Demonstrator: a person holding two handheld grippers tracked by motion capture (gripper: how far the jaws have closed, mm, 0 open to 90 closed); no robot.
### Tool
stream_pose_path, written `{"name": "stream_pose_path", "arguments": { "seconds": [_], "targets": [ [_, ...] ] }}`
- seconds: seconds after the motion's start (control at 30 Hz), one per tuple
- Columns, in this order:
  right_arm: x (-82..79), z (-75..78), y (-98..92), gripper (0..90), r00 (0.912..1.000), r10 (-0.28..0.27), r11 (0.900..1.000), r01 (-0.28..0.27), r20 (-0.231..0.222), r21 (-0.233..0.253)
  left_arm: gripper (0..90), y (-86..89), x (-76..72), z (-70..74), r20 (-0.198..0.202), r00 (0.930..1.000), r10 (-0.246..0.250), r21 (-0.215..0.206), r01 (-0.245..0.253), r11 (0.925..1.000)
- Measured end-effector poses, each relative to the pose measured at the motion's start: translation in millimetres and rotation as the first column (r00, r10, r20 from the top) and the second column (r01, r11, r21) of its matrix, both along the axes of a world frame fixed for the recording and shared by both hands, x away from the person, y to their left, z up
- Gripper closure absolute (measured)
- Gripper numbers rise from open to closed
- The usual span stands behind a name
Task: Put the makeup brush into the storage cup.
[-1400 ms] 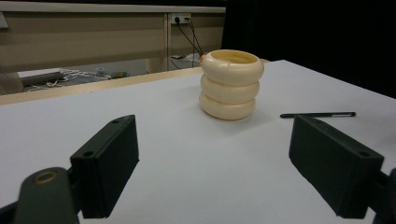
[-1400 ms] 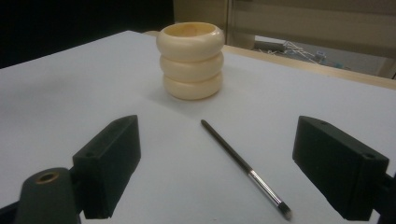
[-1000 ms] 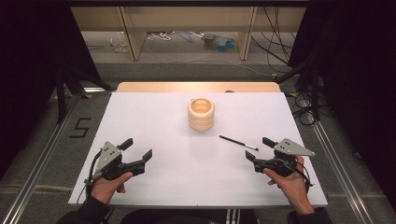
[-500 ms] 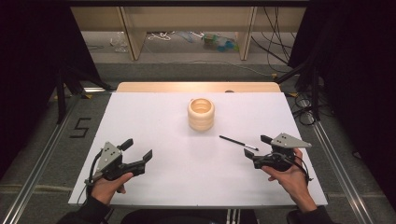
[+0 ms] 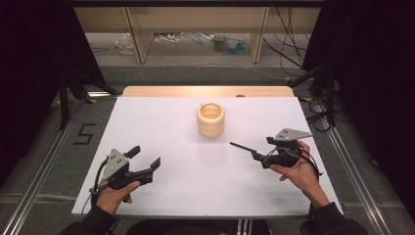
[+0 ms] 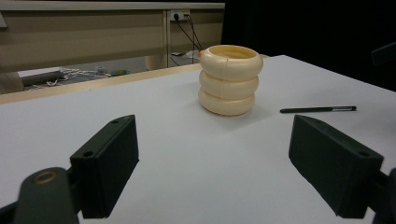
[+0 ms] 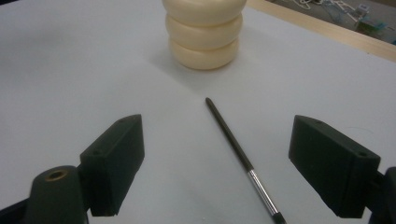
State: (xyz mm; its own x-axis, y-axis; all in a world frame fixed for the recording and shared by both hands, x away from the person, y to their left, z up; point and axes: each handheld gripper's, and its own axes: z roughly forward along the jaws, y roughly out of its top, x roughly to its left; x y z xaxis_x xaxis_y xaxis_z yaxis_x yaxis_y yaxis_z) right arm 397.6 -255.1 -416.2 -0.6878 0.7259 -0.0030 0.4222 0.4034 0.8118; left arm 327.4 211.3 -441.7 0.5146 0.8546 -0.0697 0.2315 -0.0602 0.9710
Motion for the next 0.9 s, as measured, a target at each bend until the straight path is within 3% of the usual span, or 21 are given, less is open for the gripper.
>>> {"name": "stream_pose_path", "arguments": {
  "seconds": [0.3,0.47,0.57,0.6,0.77,0.9],
  "targets": [
    [20.1,4.6,8.3,19.0,0.9975,0.013,0.996,-0.019,-0.069,-0.091,15.9,0.1,-0.8,0.3,0.0,1.0,-0.002,0.0,0.002,1.0],
    [28.8,7.4,11.5,18.9,0.9958,0.023,0.993,-0.033,-0.089,-0.114,15.9,-0.4,-0.8,0.2,0.001,1.0,-0.005,0.003,0.005,1.0],
    [34.2,6.4,13.7,18.9,0.9966,0.026,0.992,-0.035,-0.079,-0.119,15.9,-0.5,-0.8,0.3,0.002,1.0,-0.006,0.004,0.006,1.0],
    [37.5,7.7,15.0,19.1,0.9926,0.031,0.988,-0.048,-0.117,-0.144,15.9,-0.7,-0.6,0.2,0.002,1.0,-0.006,0.002,0.006,1.0],
    [45.2,2.8,19.9,20.2,0.9899,0.029,0.985,-0.052,-0.139,-0.162,15.9,-1.5,-0.7,0.3,0.0,1.0,-0.007,0.003,0.007,1.0],
    [56.1,-3.1,25.5,21.3,0.9819,0.039,0.973,-0.079,-0.185,-0.216,15.9,-1.8,-0.5,0.1,-0.001,0.9999,-0.011,0.004,0.011,0.9999]
  ]
}}
